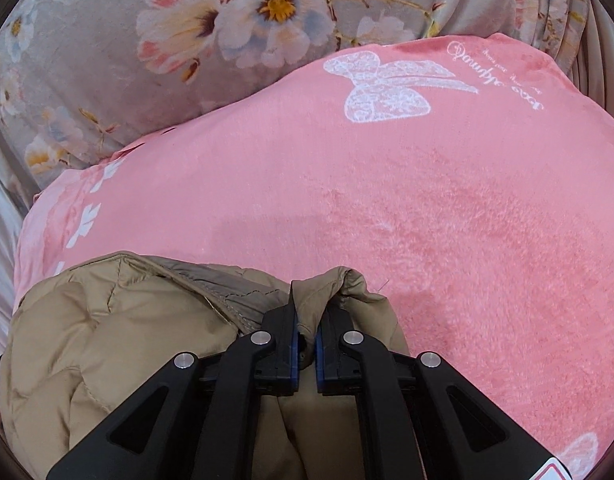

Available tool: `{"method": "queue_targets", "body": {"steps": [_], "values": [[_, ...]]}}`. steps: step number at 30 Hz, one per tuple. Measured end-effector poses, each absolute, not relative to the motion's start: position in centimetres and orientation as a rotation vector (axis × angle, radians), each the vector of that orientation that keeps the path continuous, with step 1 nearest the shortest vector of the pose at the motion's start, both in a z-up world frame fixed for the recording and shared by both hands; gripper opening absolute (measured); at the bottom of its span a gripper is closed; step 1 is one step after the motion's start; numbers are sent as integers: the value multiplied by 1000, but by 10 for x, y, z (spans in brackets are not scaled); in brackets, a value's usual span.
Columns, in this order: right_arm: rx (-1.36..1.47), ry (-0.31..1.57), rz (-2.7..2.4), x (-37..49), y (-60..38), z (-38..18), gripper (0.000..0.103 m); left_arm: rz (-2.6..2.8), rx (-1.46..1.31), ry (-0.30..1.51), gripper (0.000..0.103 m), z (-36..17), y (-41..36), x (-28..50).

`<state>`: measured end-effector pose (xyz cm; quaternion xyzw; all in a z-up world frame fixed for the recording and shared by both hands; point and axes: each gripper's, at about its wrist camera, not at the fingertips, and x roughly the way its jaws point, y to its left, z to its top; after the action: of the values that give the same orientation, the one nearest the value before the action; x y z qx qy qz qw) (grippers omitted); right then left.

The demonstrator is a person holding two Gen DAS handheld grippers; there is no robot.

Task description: Fold large clothes

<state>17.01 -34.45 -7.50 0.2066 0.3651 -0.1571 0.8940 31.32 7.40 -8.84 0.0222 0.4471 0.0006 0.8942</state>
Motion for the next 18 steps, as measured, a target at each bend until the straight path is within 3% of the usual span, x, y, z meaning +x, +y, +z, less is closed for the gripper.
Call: {"method": "queue_targets", "body": {"steps": [4,6,7,8,9,12,14,16,18], "values": [[445,764,-315,170,-347,-78,4,-2,17,922,14,-91,78,315],[470,767,-298,169,-351,-77,4,0,-16,920,22,-88,84,313],[482,774,-293,168,-353,-74,5,24,-31,917,30,-83,92,311],[502,778,-292,162,-358,-66,9,71,-30,912,58,-76,98,307],[526,751,-285,151,-363,-54,10,108,-35,886,66,-65,107,301],[567,644,-266,117,-378,-12,17,92,-33,770,66,-16,131,274],[523,564,-317,95,-377,20,37,77,-18,721,66,18,139,262],[425,456,-373,80,-364,51,47,35,-11,676,66,48,133,252],[354,419,-392,80,-348,68,47,-5,0,651,66,65,117,247]]}}
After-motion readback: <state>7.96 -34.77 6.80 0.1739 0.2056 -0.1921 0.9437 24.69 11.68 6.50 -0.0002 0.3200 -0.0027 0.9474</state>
